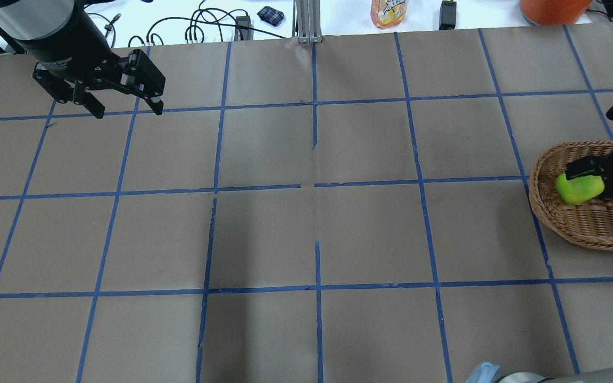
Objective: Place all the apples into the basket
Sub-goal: 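Carry the green apple with the right gripper into the basket and release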
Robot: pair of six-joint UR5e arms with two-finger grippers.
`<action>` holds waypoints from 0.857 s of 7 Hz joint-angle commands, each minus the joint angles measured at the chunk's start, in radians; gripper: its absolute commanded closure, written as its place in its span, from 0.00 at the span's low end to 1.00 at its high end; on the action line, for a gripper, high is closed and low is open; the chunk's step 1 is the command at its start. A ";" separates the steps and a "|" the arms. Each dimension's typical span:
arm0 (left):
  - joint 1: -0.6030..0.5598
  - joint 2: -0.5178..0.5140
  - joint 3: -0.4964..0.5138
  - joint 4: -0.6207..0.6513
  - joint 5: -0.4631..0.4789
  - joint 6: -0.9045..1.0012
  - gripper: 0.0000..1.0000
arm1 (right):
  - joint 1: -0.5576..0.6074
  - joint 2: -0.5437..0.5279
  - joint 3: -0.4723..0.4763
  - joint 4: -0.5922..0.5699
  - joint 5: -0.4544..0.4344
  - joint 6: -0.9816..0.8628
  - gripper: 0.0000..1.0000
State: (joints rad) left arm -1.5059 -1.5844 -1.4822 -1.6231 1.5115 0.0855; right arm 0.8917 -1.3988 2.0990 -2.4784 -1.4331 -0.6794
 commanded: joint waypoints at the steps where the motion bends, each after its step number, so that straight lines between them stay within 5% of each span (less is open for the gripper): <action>1: 0.001 -0.002 0.003 0.000 -0.004 -0.003 0.00 | 0.007 -0.079 -0.060 0.136 0.000 0.000 0.00; 4: 0.001 -0.012 0.016 0.000 -0.001 -0.004 0.00 | 0.123 -0.213 -0.447 0.751 -0.021 0.087 0.00; 6: 0.001 0.001 0.004 -0.001 0.001 -0.001 0.00 | 0.168 -0.216 -0.542 0.894 -0.050 0.160 0.00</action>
State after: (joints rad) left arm -1.5048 -1.5903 -1.4716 -1.6232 1.5106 0.0820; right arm 1.0302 -1.6099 1.6162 -1.6692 -1.4694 -0.5778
